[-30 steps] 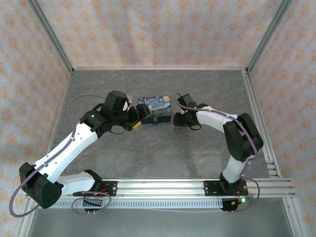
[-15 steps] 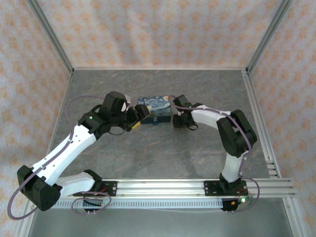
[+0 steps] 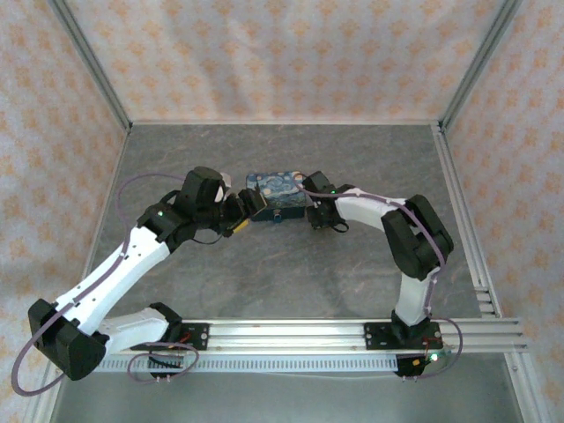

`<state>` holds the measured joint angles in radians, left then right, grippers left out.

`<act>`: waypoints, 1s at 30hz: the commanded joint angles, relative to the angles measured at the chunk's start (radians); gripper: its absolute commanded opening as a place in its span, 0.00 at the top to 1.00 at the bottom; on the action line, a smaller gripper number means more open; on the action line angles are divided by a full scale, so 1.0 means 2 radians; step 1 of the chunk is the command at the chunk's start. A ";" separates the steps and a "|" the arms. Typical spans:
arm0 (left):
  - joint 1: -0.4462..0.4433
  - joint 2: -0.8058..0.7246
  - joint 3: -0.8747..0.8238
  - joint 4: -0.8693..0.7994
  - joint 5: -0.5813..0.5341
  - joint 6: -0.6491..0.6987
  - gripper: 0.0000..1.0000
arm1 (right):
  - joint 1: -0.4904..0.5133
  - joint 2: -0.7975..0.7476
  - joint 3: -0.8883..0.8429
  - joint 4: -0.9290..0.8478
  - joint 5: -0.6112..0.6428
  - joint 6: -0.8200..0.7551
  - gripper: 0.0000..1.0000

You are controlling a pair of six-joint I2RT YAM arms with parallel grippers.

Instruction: Unlock the padlock with the key

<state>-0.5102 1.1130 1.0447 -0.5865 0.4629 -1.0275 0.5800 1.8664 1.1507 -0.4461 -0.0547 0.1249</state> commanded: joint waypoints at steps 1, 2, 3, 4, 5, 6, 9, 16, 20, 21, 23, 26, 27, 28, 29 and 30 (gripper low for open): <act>0.002 -0.010 -0.006 0.003 -0.010 -0.002 0.25 | 0.011 0.041 -0.001 0.013 -0.009 -0.006 0.82; 0.002 -0.012 -0.006 0.002 -0.010 -0.002 0.25 | 0.013 0.043 -0.001 0.014 -0.009 -0.007 0.86; 0.002 -0.012 -0.006 0.001 -0.011 -0.002 0.25 | 0.012 0.045 -0.001 0.015 -0.010 -0.007 0.92; 0.002 -0.013 -0.007 0.001 -0.011 -0.002 0.25 | 0.012 0.045 -0.002 0.017 -0.010 -0.007 0.96; 0.002 -0.014 -0.007 0.001 -0.012 -0.002 0.25 | 0.012 0.045 -0.003 0.019 -0.009 -0.008 1.00; 0.002 -0.014 -0.008 0.002 -0.013 -0.002 0.25 | 0.012 0.044 -0.005 0.021 -0.008 -0.008 1.00; 0.003 -0.015 -0.008 0.002 -0.014 -0.002 0.26 | 0.012 0.036 -0.013 0.029 -0.007 -0.007 1.00; 0.003 -0.018 -0.009 0.004 -0.017 -0.002 0.26 | 0.012 -0.046 -0.061 0.067 -0.008 0.009 1.00; 0.003 -0.018 -0.009 0.006 -0.018 -0.002 0.26 | 0.008 -0.106 -0.088 0.072 -0.006 0.012 1.00; 0.003 -0.018 -0.008 0.006 -0.018 -0.002 0.26 | 0.007 -0.120 -0.095 0.073 -0.007 0.013 1.00; 0.003 -0.016 -0.007 0.007 -0.019 -0.001 0.26 | 0.002 -0.153 -0.108 0.074 -0.007 0.016 1.00; 0.003 -0.012 -0.006 0.012 -0.017 -0.001 0.26 | -0.005 -0.198 -0.126 0.076 -0.013 0.018 1.00; 0.003 -0.010 -0.006 0.014 -0.015 -0.002 0.26 | -0.007 -0.210 -0.130 0.077 -0.019 0.017 1.00; 0.003 -0.009 -0.006 0.017 -0.013 -0.003 0.26 | -0.008 -0.225 -0.134 0.079 -0.024 0.017 1.00; 0.003 -0.006 -0.006 0.020 -0.011 -0.004 0.26 | -0.008 -0.239 -0.137 0.078 -0.026 0.018 1.00; 0.003 -0.005 -0.005 0.022 -0.009 -0.004 0.26 | -0.009 -0.251 -0.137 0.076 -0.028 0.019 1.00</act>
<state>-0.5102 1.0992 1.0382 -0.5751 0.4591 -1.0298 0.5663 1.4227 0.8948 -0.2974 -0.0944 0.1463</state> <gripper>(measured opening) 0.744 0.047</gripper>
